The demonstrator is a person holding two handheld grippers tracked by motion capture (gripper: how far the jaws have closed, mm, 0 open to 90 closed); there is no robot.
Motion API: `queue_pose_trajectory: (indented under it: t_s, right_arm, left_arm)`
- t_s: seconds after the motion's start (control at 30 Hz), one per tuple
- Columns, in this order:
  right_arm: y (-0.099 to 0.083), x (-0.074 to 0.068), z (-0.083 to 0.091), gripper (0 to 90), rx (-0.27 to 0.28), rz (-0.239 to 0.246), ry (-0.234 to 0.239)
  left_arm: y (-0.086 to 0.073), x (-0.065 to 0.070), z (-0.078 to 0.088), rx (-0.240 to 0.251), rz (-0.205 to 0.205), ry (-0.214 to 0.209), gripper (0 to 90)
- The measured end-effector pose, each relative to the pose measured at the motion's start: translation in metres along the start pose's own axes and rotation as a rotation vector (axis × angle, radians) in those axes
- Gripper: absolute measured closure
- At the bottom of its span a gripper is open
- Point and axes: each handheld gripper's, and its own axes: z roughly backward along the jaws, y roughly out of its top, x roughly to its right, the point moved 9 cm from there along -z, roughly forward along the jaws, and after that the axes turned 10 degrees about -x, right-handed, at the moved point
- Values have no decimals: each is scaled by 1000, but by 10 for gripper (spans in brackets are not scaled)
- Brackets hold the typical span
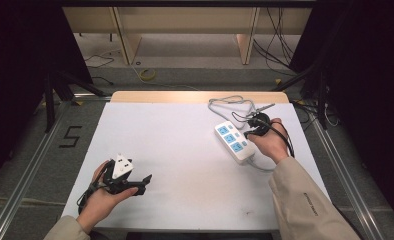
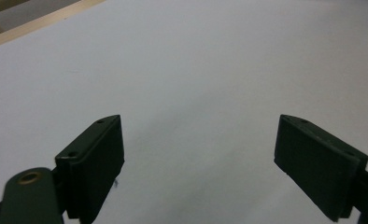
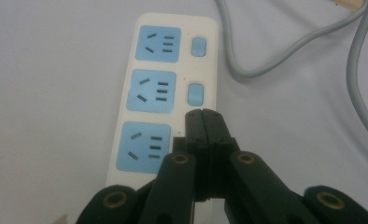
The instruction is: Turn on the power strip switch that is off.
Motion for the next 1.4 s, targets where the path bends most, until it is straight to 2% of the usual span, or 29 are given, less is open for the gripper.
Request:
queue_pose_trajectory:
  t_s: [0.6,1.4]
  right_arm:
    - [-3,3,-11,900,-47,-4,3]
    - [-3,-2,-24,900,-96,9,10]
  left_arm:
    - [0,1,0,-3,-4,-2,156]
    - [0,1,-1,-2,-4,-4,156]
